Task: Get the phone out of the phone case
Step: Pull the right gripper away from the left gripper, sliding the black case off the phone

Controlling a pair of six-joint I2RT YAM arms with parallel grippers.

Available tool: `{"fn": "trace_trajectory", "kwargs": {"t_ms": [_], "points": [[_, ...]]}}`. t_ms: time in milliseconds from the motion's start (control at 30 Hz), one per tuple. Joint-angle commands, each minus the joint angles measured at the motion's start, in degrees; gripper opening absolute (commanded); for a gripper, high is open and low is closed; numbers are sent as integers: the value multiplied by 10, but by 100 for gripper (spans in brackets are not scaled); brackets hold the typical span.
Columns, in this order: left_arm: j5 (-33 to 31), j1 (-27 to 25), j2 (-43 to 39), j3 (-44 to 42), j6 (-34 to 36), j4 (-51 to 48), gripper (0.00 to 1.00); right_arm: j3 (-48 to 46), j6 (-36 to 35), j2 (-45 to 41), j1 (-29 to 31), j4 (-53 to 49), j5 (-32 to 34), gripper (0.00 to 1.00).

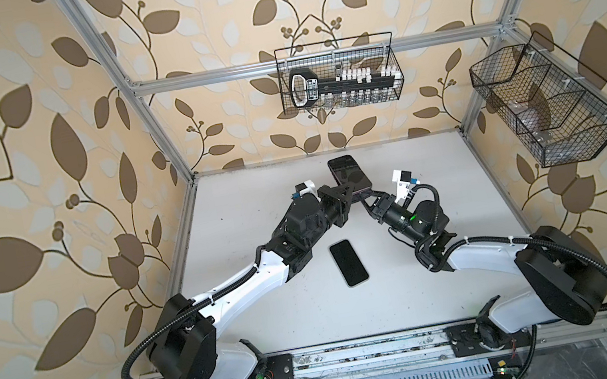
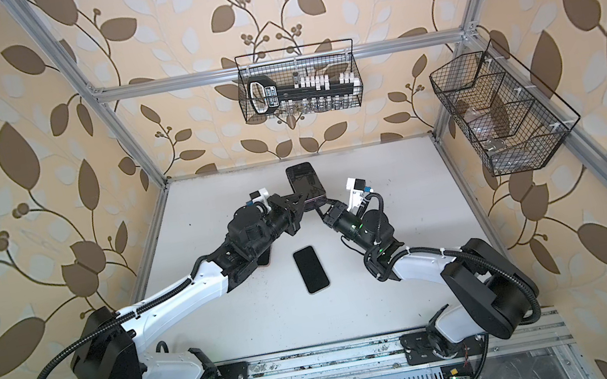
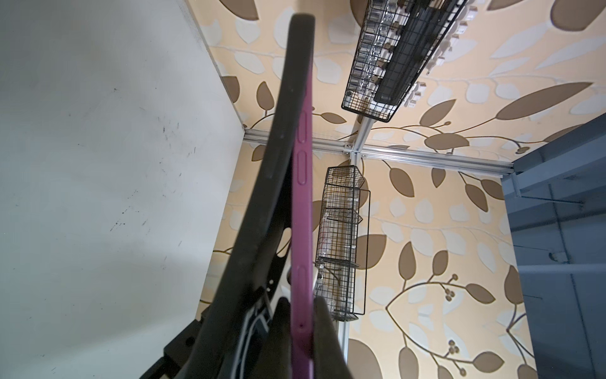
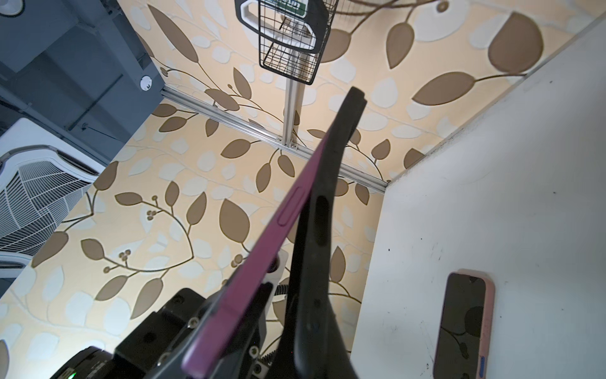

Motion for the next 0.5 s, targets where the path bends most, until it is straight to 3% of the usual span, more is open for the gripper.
{"fn": "trace_trajectory", "kwargs": {"t_ms": [0, 467], "points": [[25, -6, -15, 41, -14, 115, 0, -20, -9, 25, -12, 11, -8, 0], [39, -29, -61, 30, -29, 101, 0, -22, -20, 67, -67, 11, -24, 0]]}}
